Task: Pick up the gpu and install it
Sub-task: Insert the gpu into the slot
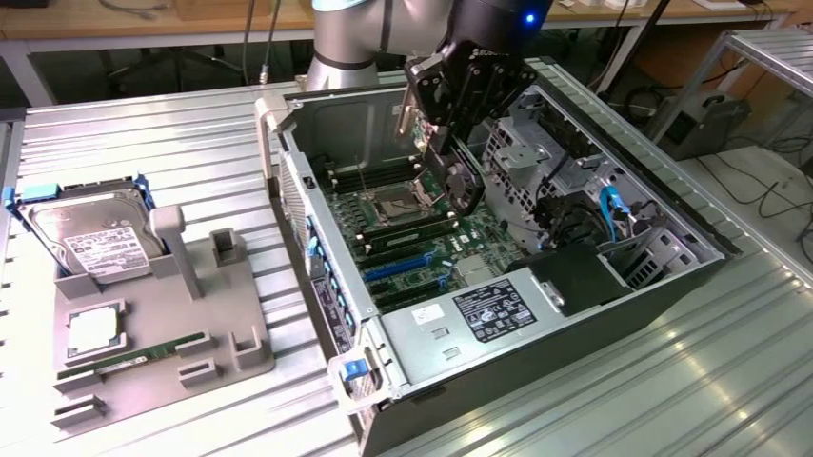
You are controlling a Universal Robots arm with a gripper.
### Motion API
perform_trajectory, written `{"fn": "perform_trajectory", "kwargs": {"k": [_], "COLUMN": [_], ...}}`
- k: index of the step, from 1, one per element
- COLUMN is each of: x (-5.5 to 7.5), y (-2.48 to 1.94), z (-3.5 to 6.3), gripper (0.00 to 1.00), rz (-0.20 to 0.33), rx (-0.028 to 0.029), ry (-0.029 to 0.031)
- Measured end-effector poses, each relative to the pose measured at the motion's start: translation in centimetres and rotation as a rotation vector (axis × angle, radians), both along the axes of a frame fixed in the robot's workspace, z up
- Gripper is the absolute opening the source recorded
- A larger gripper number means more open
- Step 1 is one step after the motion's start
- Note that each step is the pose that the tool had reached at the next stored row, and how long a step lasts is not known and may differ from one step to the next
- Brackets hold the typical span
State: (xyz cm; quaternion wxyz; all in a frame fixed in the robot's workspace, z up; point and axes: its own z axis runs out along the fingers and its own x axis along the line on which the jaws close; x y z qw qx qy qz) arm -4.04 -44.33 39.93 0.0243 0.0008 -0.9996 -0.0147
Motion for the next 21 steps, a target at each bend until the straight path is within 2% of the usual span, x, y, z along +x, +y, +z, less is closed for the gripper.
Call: {"fn": "perform_trajectory", "kwargs": {"k": [8, 10, 11, 12, 15, 17, 21], "x": [0.02, 0.14, 0.15, 0.16, 0.16, 0.16, 0.16], "y": [0.00, 0.00, 0.00, 0.00, 0.00, 0.00, 0.00], "z": [0.00, 0.00, 0.00, 0.00, -0.02, -0.03, -0.09], "gripper": [0.26, 0.26, 0.26, 0.26, 0.26, 0.26, 0.26], "rz": [0.000, 0.014, 0.028, 0.057, 0.128, 0.157, 0.252], "rx": [0.0001, 0.0058, 0.0082, 0.0101, 0.0105, 0.0104, 0.0111], "ry": [0.0000, -0.0012, -0.0038, -0.0121, -0.0339, -0.0423, -0.0575]}}
